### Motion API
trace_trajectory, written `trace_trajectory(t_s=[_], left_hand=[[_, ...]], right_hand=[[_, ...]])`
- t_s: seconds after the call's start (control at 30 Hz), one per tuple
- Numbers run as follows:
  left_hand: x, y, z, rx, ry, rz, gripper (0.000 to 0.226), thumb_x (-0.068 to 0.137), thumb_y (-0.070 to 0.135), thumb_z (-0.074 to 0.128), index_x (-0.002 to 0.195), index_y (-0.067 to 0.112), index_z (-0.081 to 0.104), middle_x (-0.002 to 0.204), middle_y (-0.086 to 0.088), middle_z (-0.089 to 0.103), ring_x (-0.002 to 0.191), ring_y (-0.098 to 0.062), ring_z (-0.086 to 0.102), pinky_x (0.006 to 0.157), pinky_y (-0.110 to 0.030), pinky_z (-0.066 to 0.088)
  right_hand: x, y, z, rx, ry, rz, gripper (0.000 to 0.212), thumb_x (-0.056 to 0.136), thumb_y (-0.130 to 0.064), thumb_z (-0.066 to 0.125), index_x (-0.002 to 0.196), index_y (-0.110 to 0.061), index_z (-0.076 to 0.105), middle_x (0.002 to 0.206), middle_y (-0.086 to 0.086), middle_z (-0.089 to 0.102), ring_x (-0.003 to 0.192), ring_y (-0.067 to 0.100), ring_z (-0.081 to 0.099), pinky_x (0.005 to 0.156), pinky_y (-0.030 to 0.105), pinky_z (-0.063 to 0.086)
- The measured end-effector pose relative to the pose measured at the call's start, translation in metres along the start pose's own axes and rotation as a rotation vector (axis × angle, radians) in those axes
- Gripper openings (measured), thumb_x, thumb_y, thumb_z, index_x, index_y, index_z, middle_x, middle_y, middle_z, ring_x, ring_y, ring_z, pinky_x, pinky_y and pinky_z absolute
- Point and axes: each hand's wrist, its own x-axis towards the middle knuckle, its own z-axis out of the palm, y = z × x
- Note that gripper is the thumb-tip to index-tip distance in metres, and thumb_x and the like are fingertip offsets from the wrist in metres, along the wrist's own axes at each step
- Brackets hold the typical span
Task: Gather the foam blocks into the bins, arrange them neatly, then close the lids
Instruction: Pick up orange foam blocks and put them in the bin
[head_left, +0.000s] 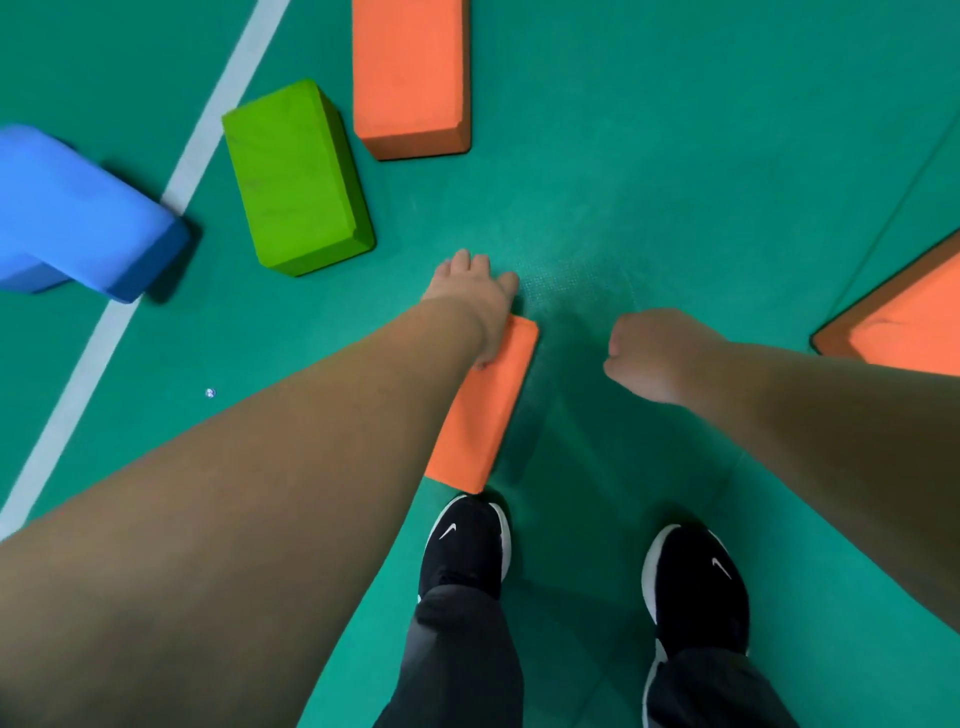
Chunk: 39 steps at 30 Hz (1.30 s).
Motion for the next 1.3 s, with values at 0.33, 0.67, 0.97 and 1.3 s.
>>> trace_trajectory(t_s=[0.33,0.67,0.97,1.3], left_hand=[[-0.038,0.022,-0.056,0.056,0.002,0.251,0.101,0.048,0.078,0.081,0.127,0.02,0.059,0.124,-0.009,0.056,0.119,-0.033,0.052,0.095,-0.042,0.051],[-0.054,0.157,-0.17,-0.027,0.434,0.405,0.07,0.063,0.061,0.05,0.117,0.017,0.05,0.114,-0.011,0.057,0.107,-0.038,0.057,0.088,-0.046,0.05],[-0.008,0.304,-0.192,0.23,0.463,0.535,0.064,0.072,0.055,0.058,0.124,0.017,0.05,0.122,-0.009,0.057,0.114,-0.034,0.056,0.091,-0.046,0.045],[0.023,0.32,-0.214,0.361,0.393,0.612,0.065,0.062,0.057,0.061,0.116,0.022,0.051,0.113,-0.005,0.059,0.108,-0.032,0.058,0.091,-0.044,0.05]], right_hand=[[-0.034,0.017,-0.033,-0.024,0.033,0.055,0.019,0.081,-0.022,0.05,0.066,-0.011,0.054,0.069,0.007,0.056,0.064,0.025,0.054,0.062,0.029,0.05],[-0.14,0.159,-0.074,0.069,0.122,0.374,0.029,0.093,-0.029,0.048,0.082,-0.007,0.061,0.084,0.017,0.064,0.091,0.032,0.066,0.066,0.03,0.045],[-0.157,0.307,-0.038,0.258,0.261,0.615,0.046,0.088,-0.021,0.058,0.129,-0.002,0.054,0.131,0.021,0.046,0.115,0.044,0.06,0.094,0.046,0.051],[-0.112,0.351,-0.045,0.411,0.317,0.613,0.1,0.067,-0.063,0.084,0.143,-0.009,0.046,0.143,0.015,0.049,0.133,0.04,0.05,0.108,0.049,0.045]])
